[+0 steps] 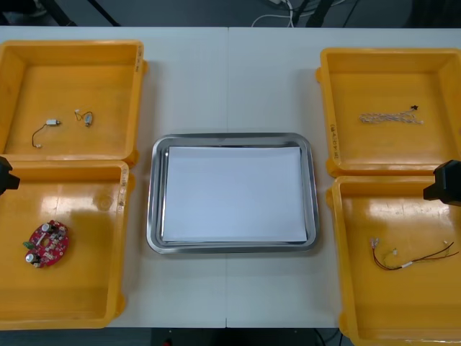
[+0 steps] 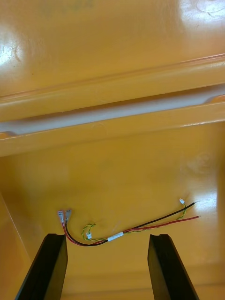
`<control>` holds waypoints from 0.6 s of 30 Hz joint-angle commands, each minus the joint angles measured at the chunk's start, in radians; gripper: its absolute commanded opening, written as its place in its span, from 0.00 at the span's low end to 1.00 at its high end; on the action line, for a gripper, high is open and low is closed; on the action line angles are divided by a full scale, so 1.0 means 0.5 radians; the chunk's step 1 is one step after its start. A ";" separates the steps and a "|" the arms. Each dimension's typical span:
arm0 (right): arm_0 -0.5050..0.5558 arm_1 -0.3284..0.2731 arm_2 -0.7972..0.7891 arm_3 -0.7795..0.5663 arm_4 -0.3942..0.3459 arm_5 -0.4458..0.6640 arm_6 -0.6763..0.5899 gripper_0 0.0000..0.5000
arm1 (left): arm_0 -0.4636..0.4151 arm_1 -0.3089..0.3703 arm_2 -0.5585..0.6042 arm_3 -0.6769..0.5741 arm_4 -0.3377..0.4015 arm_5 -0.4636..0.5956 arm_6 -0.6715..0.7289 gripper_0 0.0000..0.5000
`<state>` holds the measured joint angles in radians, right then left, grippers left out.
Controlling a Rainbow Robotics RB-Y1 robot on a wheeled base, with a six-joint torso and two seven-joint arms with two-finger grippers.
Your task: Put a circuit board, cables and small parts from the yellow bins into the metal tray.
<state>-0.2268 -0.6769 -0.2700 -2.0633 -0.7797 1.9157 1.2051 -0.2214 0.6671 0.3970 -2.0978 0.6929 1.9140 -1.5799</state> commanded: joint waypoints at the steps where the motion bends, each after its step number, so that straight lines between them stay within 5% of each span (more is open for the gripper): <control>1: 0.021 0.007 -0.061 -0.058 -0.002 0.008 0.035 1.00 | 0.035 -0.021 0.034 -0.041 -0.021 0.012 0.221 1.00; 18: 0.021 0.007 -0.061 -0.058 -0.002 0.008 0.035 1.00 | 0.035 -0.021 0.034 -0.041 -0.021 0.012 0.221 1.00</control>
<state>-0.2268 -0.6769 -0.2700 -2.0633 -0.7797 1.9157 1.2051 -0.2214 0.6671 0.3970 -2.0978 0.6929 1.9140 -1.5799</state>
